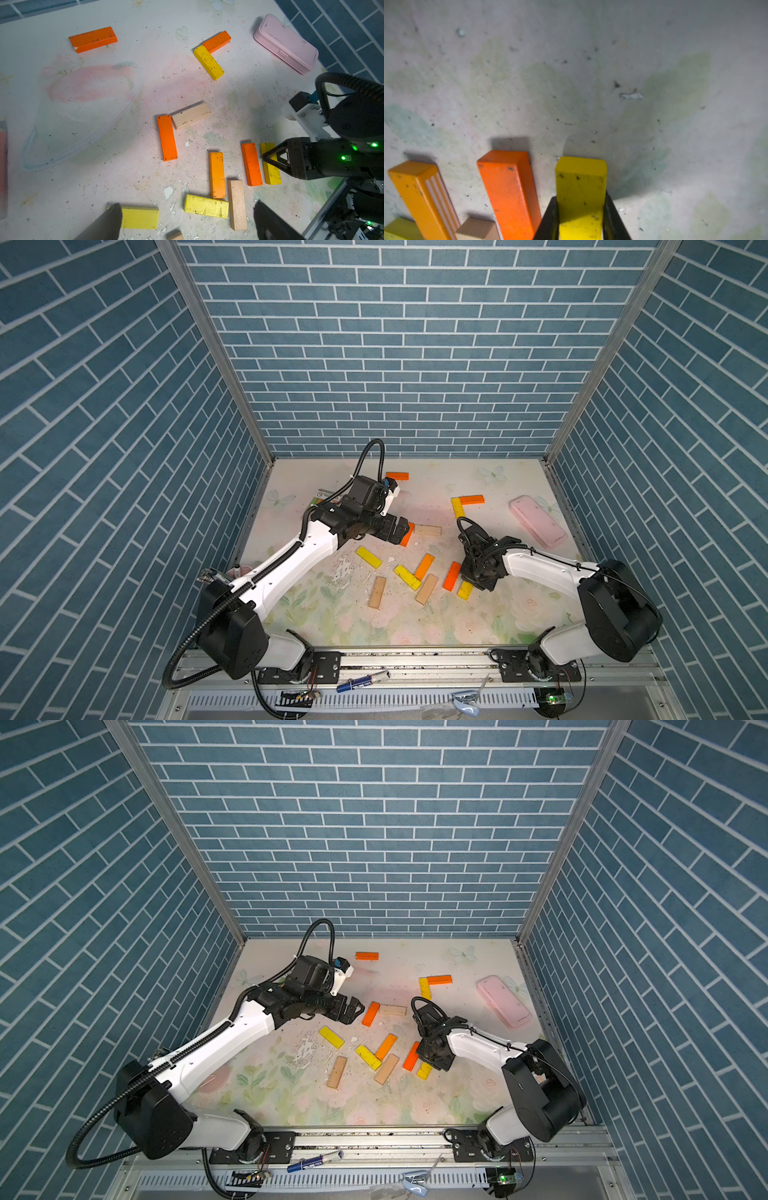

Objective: Assemble the number 6 with building blocks
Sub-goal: Pick up the building block from the center of the board, then assemble the building block at the center of the board.

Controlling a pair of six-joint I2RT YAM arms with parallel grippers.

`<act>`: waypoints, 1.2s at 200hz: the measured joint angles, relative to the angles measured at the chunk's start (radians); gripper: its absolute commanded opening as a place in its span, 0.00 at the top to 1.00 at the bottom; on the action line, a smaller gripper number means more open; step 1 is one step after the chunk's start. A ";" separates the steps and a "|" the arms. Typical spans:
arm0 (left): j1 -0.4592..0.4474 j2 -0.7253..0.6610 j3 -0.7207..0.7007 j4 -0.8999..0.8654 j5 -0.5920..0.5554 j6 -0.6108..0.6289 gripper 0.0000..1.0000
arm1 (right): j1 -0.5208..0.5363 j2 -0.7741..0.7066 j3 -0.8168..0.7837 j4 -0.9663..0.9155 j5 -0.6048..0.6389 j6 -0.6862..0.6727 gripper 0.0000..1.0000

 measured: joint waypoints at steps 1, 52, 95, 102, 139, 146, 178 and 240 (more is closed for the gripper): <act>0.000 0.000 0.000 0.000 0.000 0.000 0.01 | -0.002 0.000 0.003 -0.002 0.000 -0.005 0.85; 0.000 0.000 -0.001 0.000 0.000 0.005 0.01 | -0.172 0.010 0.168 -0.040 -0.030 -0.399 0.83; 0.000 0.003 -0.001 0.000 0.001 0.007 0.01 | -0.297 0.107 0.249 -0.044 -0.112 -0.635 0.83; 0.000 0.006 -0.001 0.000 0.002 0.009 0.01 | -0.302 0.140 0.271 -0.043 -0.129 -0.666 0.83; 0.000 0.018 -0.004 0.000 0.003 0.017 0.01 | -0.309 0.312 0.384 -0.048 -0.163 -0.782 0.83; 0.000 0.019 -0.004 0.000 0.003 0.018 0.01 | -0.309 0.333 0.399 -0.049 -0.164 -0.793 0.82; 0.000 0.031 -0.005 0.000 0.003 0.024 0.01 | -0.311 0.417 0.481 -0.069 -0.162 -0.841 0.82; 0.002 0.042 -0.005 -0.001 0.004 0.027 0.01 | -0.313 0.498 0.578 -0.096 -0.140 -0.868 0.81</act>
